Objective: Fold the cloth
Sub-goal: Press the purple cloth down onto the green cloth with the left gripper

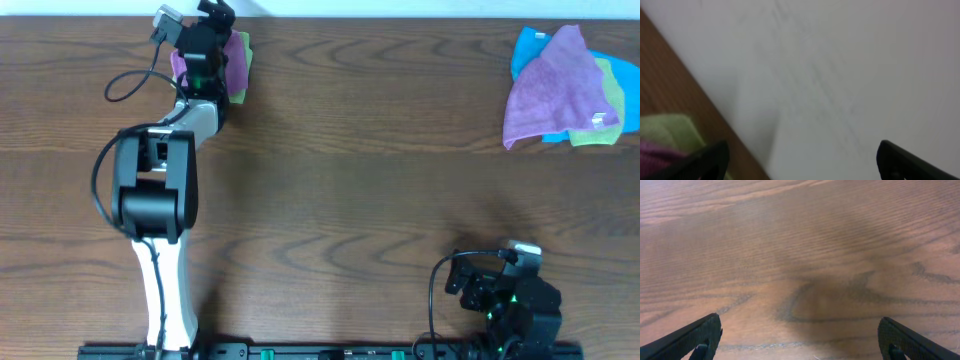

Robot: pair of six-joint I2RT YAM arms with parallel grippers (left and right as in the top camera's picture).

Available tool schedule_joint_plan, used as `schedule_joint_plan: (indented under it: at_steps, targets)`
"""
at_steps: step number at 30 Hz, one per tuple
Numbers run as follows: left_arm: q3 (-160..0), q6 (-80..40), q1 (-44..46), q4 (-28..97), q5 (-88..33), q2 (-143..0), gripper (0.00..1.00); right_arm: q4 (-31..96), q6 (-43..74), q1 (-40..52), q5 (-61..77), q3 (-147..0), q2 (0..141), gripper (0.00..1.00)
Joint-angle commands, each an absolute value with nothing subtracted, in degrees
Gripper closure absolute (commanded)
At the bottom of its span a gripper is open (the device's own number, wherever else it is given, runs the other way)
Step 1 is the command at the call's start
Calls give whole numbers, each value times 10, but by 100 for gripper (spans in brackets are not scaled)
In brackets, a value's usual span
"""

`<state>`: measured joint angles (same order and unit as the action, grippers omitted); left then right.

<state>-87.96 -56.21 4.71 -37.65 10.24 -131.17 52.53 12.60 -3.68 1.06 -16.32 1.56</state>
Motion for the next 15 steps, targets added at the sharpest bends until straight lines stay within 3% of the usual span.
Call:
schedule_joint_plan:
  at_steps: [1, 4, 10, 15]
  targets:
    - [-891, -588, 76, -262, 132, -1221, 5, 525, 131, -40, 4, -159, 11, 1]
    - [-891, -618, 98, -123, 137, -1158, 5, 525, 131, -40, 4, -159, 11, 1]
    - [-891, -823, 117, 225, 222, -1088, 5, 525, 131, -40, 4, -159, 11, 1]
    - [-890, -962, 111, 373, 236, -1104, 5, 525, 131, -40, 4, -159, 11, 1]
